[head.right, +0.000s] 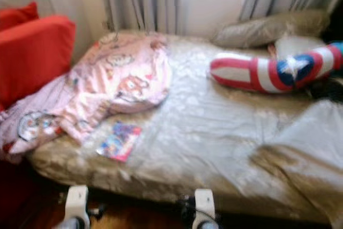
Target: Clean up the room
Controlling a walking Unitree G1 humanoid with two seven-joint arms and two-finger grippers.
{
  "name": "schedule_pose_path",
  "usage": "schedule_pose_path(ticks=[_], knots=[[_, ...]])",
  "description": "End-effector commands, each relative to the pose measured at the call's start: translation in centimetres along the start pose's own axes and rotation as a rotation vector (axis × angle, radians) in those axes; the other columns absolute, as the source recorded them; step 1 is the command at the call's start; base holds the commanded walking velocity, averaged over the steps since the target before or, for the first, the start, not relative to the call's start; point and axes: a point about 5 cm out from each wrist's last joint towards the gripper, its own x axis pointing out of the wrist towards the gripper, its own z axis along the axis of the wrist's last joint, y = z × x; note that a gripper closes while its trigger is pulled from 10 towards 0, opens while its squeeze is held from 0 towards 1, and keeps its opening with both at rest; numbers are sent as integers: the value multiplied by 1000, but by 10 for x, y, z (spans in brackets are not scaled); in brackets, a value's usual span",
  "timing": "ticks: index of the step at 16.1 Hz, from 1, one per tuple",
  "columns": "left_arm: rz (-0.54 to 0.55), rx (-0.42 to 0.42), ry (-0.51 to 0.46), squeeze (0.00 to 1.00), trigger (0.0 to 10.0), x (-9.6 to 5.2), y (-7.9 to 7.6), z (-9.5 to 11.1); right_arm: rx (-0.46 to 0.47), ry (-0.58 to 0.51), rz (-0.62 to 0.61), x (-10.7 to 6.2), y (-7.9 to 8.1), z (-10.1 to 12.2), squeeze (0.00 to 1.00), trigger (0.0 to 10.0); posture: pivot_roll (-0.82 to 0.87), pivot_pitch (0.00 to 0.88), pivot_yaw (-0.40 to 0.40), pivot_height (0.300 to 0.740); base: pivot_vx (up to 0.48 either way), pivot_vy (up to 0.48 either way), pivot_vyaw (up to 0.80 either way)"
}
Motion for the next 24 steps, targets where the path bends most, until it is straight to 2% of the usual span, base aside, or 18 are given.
schedule_pose_path(ticks=[1,13,24], knots=[[-17,1,21,0,10000,0,-6,-5,3,6,-10,0,-3,-1,0,10000,2,0,-25,740,0,-454,0],[-19,-12,25,0,10000,-1,-6,-8,-6,8,-22,0,-4,-1,0,10000,-5,24,-29,740,0,-438,0],[-24,-28,33,0,10000,-3,-6,-12,-2,18,-18,-1,-3,-3,0,10000,-3,0,-29,740,0,0,-41]])
